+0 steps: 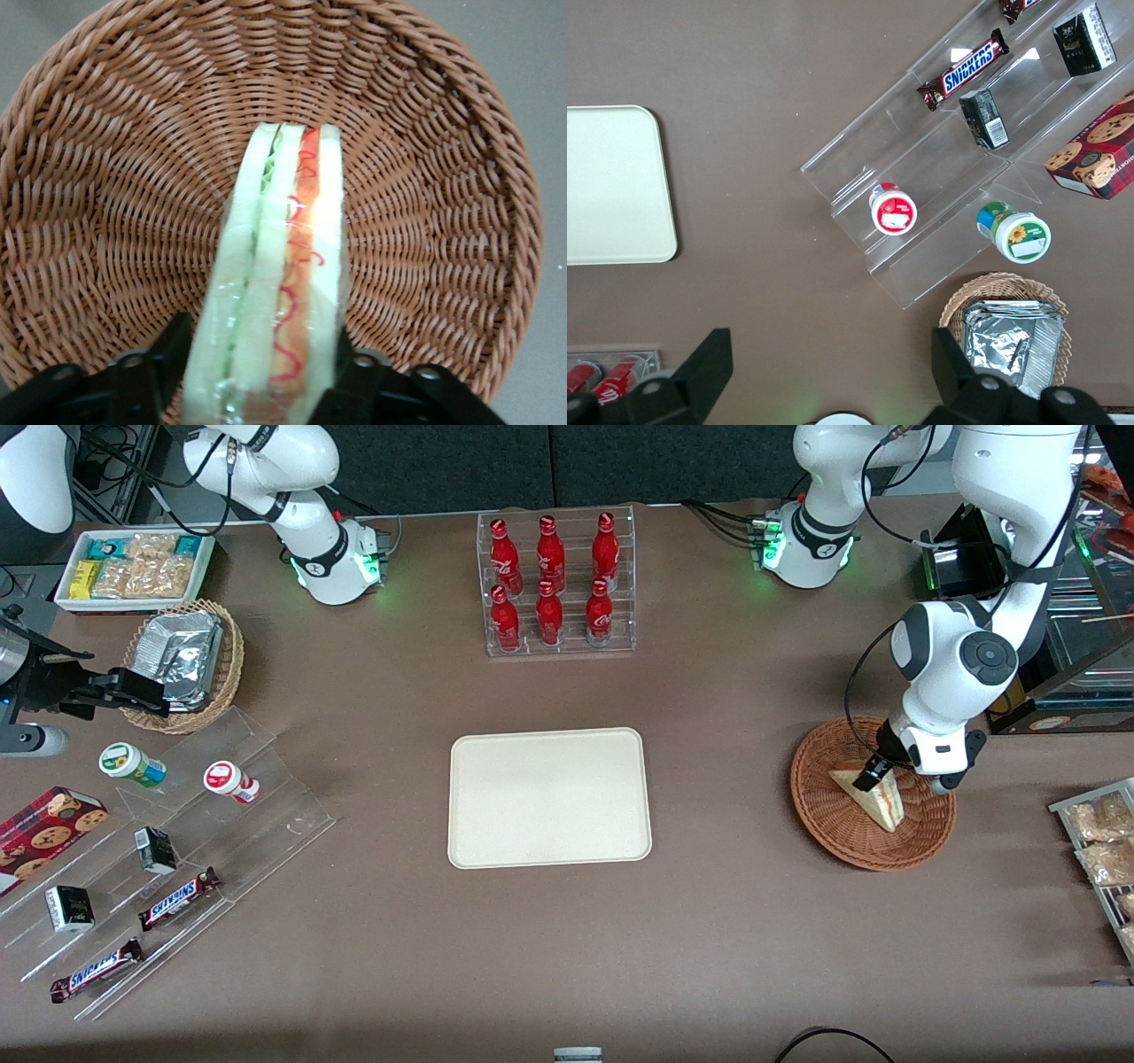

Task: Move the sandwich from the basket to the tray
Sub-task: 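Lift the sandwich with the left gripper and carry it toward the cream tray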

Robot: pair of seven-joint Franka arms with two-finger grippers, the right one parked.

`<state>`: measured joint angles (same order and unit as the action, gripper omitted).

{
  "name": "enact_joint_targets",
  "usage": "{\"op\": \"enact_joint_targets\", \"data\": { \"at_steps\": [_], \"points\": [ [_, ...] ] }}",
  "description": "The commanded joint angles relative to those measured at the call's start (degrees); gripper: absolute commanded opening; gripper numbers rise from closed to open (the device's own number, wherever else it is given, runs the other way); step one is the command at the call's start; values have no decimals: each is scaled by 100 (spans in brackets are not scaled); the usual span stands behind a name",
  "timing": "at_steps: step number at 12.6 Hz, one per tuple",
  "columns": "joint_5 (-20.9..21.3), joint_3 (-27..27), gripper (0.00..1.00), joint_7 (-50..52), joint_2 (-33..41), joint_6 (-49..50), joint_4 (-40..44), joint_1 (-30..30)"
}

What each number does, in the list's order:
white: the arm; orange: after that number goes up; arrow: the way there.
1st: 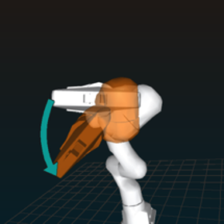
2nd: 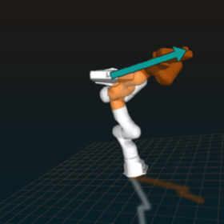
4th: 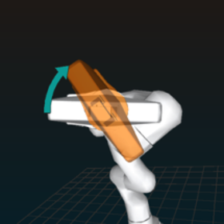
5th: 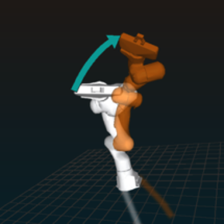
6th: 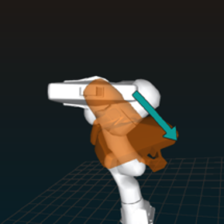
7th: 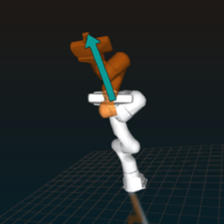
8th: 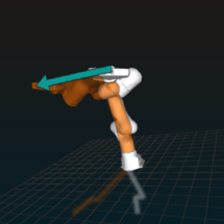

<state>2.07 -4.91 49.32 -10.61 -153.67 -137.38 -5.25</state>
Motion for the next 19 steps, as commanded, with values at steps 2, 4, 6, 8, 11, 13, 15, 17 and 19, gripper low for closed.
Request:
{"op": "enact_joint_targets", "data": {
  "at_steps": [2, 4, 6, 8, 11, 13, 15, 17, 19],
  "points": [
    [-22, -10, 0, 86, 313, 712, 315, 278],
    [-22, -19, 0, 95, 646, 1722, 710, 410],
    [39, -19, 0, 78, 902, 3134, 1438, 769],
    [40, -19, 0, 95, 947, 4323, 2343, 1226],
    [4, -19, 0, 323, 754, 4960, 3224, 2095],
    [22, -19, 0, 254, 247, 4935, 3628, 2711],
    [48, -10, 0, 341, -579, 4952, 4340, 3370],
    [31, -10, 0, 621, -1185, 4830, 4788, 3636],
    [57, 7, 0, 675, -1915, 4558, 5429, 3977]
  ]
}}
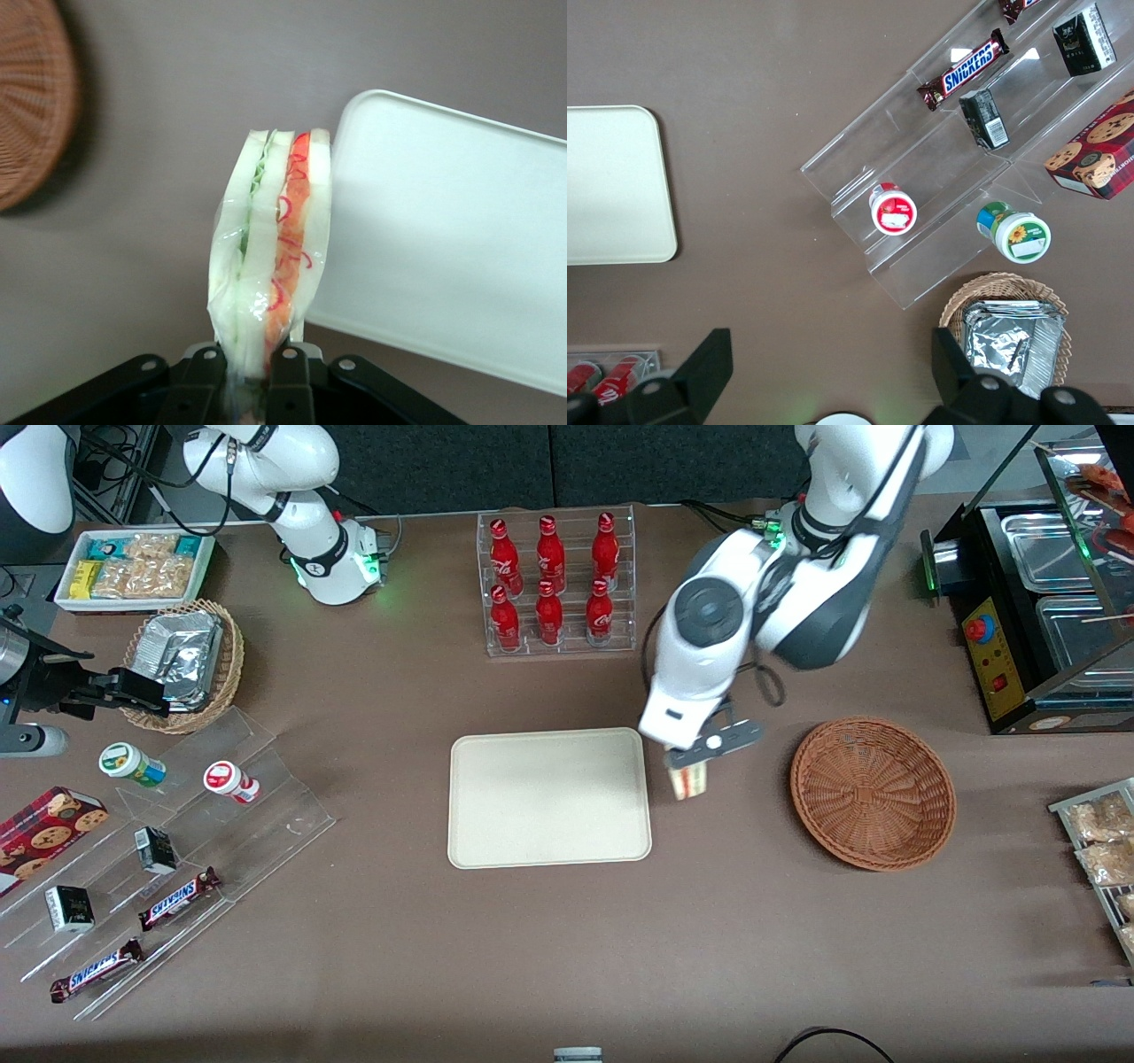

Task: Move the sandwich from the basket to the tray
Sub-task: 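Lift the sandwich with the left gripper and carry it toward the cream tray, then lower the sandwich onto the cream tray and open the left gripper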

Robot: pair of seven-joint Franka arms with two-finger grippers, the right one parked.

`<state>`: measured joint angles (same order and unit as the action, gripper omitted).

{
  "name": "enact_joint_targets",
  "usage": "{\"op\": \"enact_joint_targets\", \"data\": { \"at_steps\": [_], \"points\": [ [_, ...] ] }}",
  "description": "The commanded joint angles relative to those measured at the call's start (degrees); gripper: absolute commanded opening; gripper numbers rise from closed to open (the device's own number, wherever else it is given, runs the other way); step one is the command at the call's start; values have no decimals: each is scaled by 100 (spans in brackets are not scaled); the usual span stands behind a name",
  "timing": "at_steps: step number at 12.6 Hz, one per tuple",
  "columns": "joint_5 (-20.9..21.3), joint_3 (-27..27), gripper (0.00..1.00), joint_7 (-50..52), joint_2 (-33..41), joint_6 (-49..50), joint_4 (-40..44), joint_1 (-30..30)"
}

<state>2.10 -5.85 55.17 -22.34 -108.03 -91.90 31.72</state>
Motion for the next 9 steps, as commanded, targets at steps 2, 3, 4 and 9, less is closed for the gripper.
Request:
{"op": "enact_joint_targets", "data": {
  "at_steps": [2, 3, 4, 9],
  "points": [
    [36, 102, 0, 99, -1175, -497, 1112, 431],
    [62, 110, 0, 142, -1350, -900, 1113, 675],
    [201, 128, 0, 291, -1500, -1174, 1104, 825],
    [598, 102, 0, 556, -1967, -1790, 1060, 1116]
  ]
}}
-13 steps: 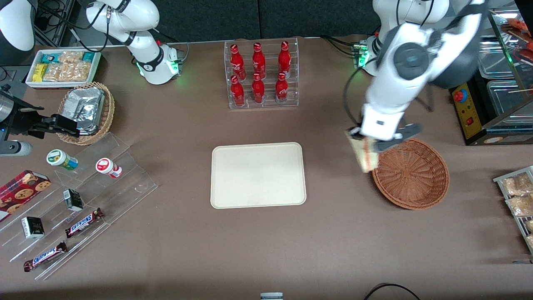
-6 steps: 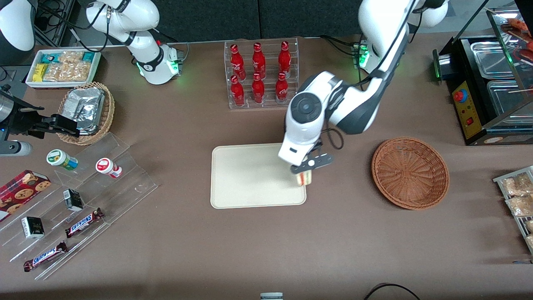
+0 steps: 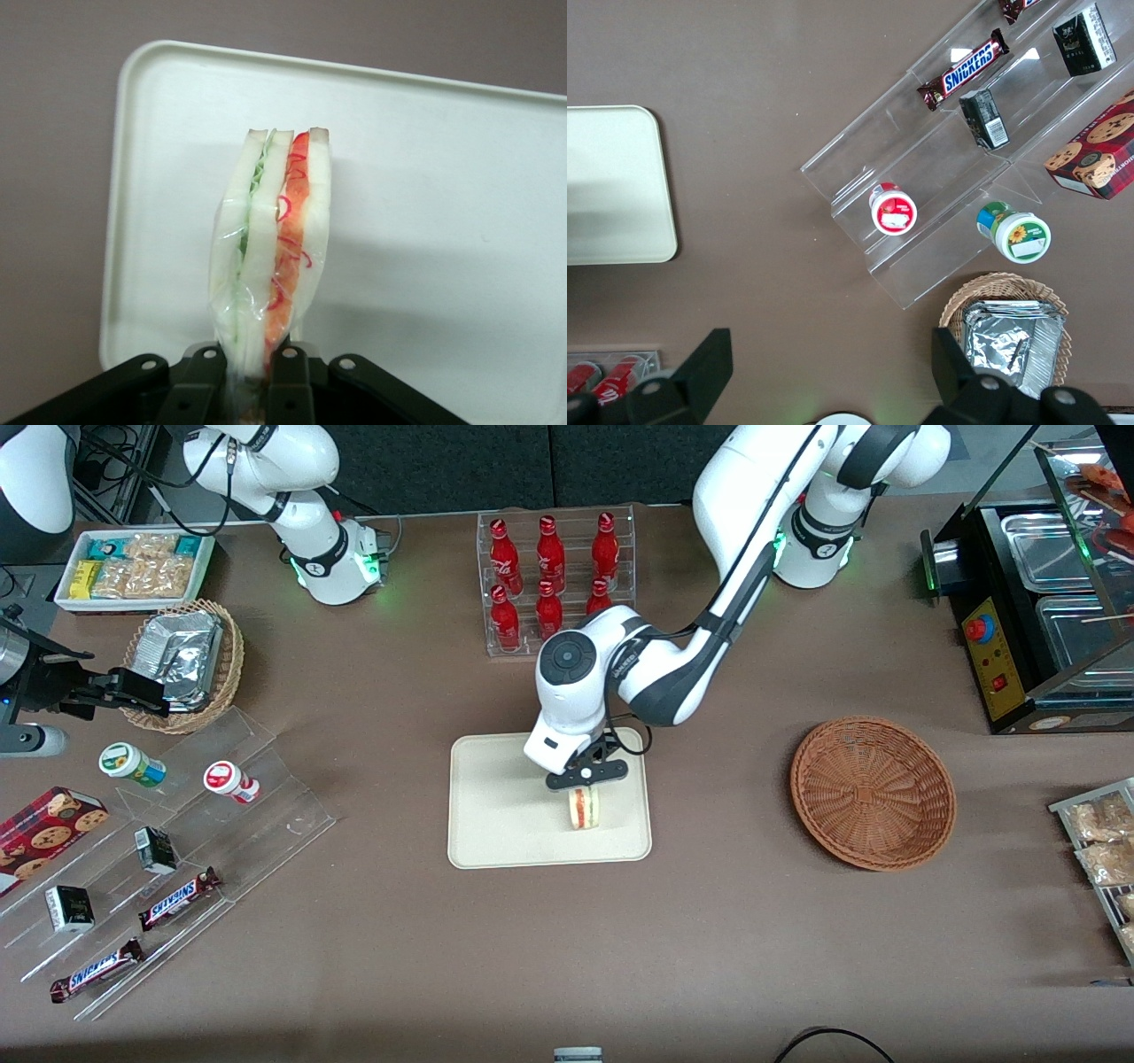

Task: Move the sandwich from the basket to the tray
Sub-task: 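Lower the sandwich onto the cream tray and open the left gripper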

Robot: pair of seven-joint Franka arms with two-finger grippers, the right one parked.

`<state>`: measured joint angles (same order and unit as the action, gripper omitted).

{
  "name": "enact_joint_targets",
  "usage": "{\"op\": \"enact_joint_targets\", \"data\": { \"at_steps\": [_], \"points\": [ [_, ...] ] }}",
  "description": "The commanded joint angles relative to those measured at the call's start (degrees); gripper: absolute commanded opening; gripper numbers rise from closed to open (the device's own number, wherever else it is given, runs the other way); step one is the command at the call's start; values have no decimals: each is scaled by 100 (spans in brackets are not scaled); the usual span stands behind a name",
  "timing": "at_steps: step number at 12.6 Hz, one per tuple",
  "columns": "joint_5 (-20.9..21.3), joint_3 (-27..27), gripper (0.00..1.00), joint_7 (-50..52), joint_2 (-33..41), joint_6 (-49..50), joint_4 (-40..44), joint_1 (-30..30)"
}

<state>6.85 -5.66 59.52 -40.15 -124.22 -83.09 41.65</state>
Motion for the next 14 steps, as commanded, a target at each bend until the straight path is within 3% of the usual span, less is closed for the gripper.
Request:
{"op": "enact_joint_targets", "data": {
  "at_steps": [1, 8, 9, 10, 11, 14],
  "points": [
    [132, 83, 0, 112, -230, -234, 170, 185],
    [150, 101, 2, 51, -529, -639, 170, 195],
    [150, 101, 22, 51, -547, -639, 170, 195],
    [141, 101, 58, 77, -555, -639, 170, 195],
    [141, 101, 100, 86, -547, -630, 179, 195],
    [106, 101, 100, 130, -320, -281, 231, 186]
  ]
}}
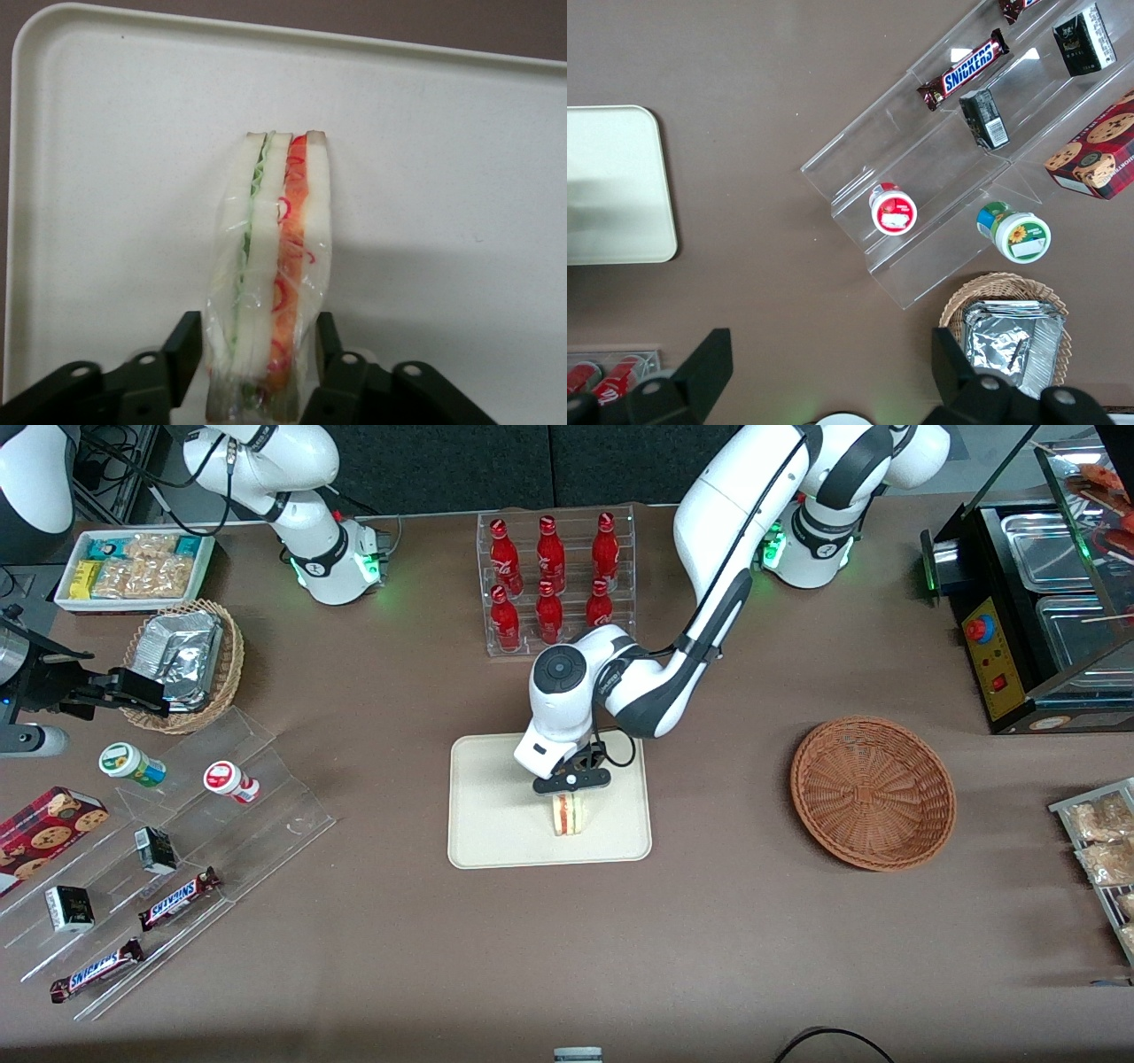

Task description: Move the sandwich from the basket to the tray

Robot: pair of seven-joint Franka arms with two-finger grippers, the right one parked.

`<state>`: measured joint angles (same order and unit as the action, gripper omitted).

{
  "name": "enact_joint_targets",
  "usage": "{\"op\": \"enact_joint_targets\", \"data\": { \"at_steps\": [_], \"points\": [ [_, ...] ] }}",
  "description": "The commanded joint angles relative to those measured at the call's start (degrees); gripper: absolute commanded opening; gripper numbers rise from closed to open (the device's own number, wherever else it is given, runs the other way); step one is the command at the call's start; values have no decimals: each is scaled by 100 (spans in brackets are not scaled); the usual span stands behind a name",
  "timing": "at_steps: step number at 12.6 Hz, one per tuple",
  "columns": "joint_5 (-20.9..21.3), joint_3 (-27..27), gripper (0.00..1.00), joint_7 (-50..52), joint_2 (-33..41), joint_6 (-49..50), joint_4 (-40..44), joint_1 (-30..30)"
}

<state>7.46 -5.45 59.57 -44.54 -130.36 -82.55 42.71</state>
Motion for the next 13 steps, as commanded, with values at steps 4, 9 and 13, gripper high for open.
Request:
{"op": "enact_joint_targets", "data": {
  "at_steps": [4, 9, 13],
  "points": [
    [-17, 114, 100, 308, 1164, 1371, 187, 1],
    [-61, 965, 100, 275, 2526, 2795, 169, 1],
    [-385, 1747, 100, -890, 3318, 3884, 143, 1]
  ]
}}
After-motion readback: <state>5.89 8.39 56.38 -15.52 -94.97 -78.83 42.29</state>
